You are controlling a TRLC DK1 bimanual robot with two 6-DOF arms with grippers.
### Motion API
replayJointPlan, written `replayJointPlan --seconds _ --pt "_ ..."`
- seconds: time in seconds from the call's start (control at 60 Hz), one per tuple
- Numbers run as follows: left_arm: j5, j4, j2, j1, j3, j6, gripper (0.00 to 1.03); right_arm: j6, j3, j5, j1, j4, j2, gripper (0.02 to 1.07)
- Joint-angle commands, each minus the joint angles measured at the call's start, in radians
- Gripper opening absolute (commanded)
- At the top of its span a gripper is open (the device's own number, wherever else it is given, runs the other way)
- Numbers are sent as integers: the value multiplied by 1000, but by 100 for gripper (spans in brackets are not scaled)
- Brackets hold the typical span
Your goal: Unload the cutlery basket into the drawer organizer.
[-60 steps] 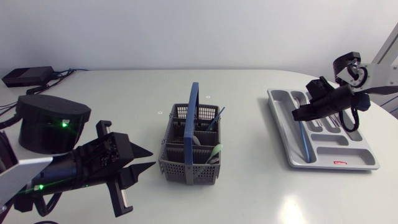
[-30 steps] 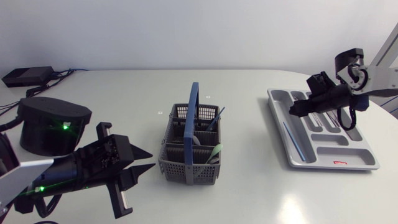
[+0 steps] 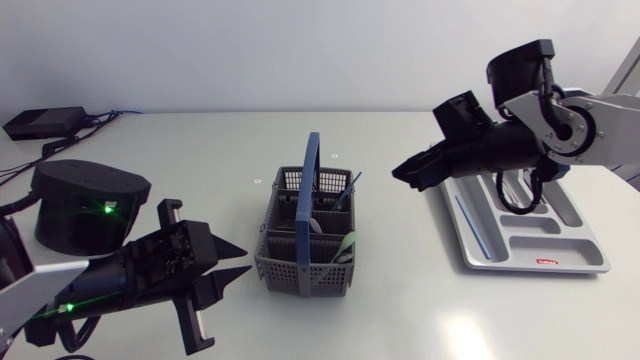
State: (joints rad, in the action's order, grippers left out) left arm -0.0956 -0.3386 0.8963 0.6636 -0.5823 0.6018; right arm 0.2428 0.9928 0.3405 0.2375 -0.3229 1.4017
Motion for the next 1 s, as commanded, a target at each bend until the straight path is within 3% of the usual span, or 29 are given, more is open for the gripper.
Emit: replayJointPlan --seconds 0.0,0.45,0.717,0.833,0.983 --pt "5 10 -2 5 24 -16 28 -65 -25 3 48 24 11 66" --pt "7 18 -31 -7 52 -13 28 -146 23 3 160 77 155 65" --pt "7 33 -34 -9 67 -11 28 -160 53 17 161 108 197 52" --pt "7 39 -34 -10 72 -8 28 -166 70 23 164 110 209 51" --pt "7 44 -34 -13 75 -7 28 -166 89 25 174 110 237 39"
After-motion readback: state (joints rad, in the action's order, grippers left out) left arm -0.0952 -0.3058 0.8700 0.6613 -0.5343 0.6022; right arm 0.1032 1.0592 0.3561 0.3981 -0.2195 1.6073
